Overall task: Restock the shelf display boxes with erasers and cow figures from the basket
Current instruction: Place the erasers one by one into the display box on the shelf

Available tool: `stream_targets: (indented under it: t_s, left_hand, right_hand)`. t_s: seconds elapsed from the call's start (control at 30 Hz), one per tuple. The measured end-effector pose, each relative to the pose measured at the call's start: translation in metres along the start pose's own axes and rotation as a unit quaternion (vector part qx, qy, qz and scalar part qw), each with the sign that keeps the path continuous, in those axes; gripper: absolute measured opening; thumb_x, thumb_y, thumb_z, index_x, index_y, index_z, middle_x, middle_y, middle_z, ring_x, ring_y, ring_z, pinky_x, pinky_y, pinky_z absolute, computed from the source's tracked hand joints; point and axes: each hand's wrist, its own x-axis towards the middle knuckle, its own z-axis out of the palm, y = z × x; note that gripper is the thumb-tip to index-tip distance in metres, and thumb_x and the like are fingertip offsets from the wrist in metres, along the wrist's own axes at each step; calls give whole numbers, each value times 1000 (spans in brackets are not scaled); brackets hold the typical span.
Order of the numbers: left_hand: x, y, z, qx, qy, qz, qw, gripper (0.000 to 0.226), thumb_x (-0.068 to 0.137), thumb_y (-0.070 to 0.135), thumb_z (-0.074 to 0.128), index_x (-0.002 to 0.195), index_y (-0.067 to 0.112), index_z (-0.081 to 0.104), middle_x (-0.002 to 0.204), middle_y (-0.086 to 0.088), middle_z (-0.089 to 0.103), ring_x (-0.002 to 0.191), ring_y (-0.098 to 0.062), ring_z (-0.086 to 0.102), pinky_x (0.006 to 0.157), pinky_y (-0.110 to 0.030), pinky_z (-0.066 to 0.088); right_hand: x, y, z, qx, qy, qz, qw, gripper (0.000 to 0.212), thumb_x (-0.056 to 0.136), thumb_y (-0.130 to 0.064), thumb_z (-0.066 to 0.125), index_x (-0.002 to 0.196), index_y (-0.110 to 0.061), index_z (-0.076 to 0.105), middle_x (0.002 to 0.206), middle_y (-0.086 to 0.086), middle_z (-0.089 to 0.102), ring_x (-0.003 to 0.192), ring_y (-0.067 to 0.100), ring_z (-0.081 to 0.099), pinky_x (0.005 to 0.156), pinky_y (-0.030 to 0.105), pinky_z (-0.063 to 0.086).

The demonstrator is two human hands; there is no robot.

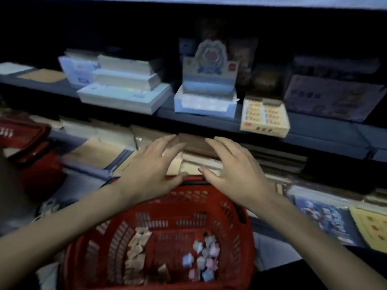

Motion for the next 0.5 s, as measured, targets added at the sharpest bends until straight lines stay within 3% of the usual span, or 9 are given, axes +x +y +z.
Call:
stream_targets:
  t_s: [0.17,0.3,0.5]
  left_hand:
    - [-83,-54,24,18,-55,-39,998,73,94,66,45,154,24,39,158,-11,40,141,-34,43,112,-51,42]
    - [-135,-84,52,34,-108,-57,992,77,95,68,37,155,21,38,156,-14,41,140,-37,43,112,-53,41]
    - [-160,-119,87,67,-179,-38,981,73,97,66,33,156,22,36,159,-16,37,144,-38,38,118,-52,32]
  right_hand:
    - [-23,-26,63,-17,-137,-66,988,74,93,-59,58,156,-25,36,156,-3,43,144,19,40,117,36,34]
    - [-40,-44,122,-35,-269,-109,956,76,96,-58,55,160,-27,27,160,-1,34,147,21,34,119,37,32]
    - [-59,-54,229,-80,-427,-148,888,69,89,-40,68,149,-16,43,138,9,50,129,32,50,103,41,47]
